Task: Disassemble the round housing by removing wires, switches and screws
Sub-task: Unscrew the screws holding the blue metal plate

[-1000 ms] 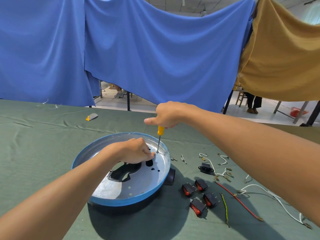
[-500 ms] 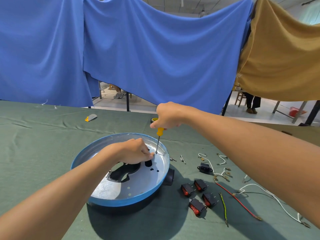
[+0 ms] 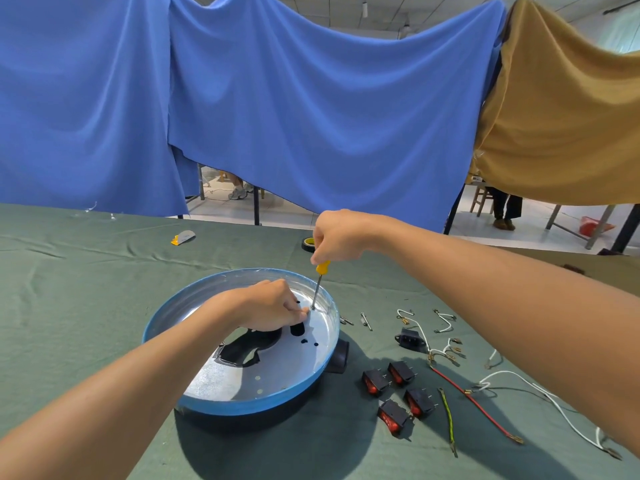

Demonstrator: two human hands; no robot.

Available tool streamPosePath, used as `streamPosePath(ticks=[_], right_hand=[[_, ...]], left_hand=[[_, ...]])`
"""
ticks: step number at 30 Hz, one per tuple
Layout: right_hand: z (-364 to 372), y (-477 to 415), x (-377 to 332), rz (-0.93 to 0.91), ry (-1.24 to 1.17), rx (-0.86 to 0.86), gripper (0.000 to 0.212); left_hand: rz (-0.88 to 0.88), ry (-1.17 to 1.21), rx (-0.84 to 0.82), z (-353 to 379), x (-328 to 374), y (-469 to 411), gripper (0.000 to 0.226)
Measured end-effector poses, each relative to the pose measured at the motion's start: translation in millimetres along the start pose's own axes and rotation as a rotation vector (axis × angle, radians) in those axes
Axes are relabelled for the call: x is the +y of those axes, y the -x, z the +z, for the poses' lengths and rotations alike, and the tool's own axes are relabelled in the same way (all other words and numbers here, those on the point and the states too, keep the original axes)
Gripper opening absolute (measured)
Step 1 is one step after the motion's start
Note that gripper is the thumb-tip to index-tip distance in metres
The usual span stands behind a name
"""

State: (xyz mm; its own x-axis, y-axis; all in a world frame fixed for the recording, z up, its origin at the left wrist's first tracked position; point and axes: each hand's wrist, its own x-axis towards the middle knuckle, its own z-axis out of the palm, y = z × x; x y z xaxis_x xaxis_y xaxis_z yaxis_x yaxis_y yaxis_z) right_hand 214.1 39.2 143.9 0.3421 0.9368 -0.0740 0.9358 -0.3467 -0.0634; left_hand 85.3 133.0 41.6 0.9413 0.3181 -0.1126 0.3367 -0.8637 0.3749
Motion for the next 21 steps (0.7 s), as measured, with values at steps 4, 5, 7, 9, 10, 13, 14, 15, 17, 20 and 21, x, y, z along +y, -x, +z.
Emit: streamPosePath(ticks=[4,5,7,9,10,13,14,15,17,20,21], right_hand=[[-0.2,0.1,0.8,0.006,-0.024,-0.028,0.034],[-0.1,-0.1,0.7,0.023,0.03,-0.012,0.044],[0.8,-0.5,0.1,0.036,0.113,0.021,0.05],[2.5,-1.0,-0.2,0.011,0.11,0.039,0.041],[2.4,0.2,-0.7,-0.009,0.099,0.043,0.034],[-0.5,3.4,-3.0,-0.078,0.048,0.016,0.01],[-2.1,4.3,-3.9,-0.09,0.033,-0.003,0.005],[-3.0,4.4,-4.8,-0.091,0.029,-0.02,0.005],[-2.5,3.4,-5.5,-0.06,0.08,-0.027,0.018],[1.7,2.7,-3.4,0.028,0.242,0.072,0.039],[3.7,1.7,-2.2,0.038,0.239,0.101,0.038]], left_hand=[[-0.015,-0.01,0.002,1.1,-1.0,-0.7,0.054],[-0.021,-0.012,0.0,1.3,-1.1,-0.9,0.053],[-0.025,-0.013,-0.002,1.2,-1.0,-1.0,0.052],[-0.016,-0.015,-0.006,1.2,-0.7,-0.8,0.052],[-0.014,-0.02,-0.004,1.1,-0.8,-0.7,0.052],[-0.007,-0.025,0.011,1.5,-0.5,0.6,0.052],[-0.002,-0.018,0.014,1.5,-0.5,0.8,0.052],[0.0,-0.013,0.015,1.5,-0.6,0.6,0.051],[-0.008,-0.007,0.015,1.7,-1.0,0.2,0.052],[-0.004,0.002,0.01,0.9,0.3,0.9,0.055],[-0.003,0.0,0.008,0.4,0.7,1.4,0.055]])
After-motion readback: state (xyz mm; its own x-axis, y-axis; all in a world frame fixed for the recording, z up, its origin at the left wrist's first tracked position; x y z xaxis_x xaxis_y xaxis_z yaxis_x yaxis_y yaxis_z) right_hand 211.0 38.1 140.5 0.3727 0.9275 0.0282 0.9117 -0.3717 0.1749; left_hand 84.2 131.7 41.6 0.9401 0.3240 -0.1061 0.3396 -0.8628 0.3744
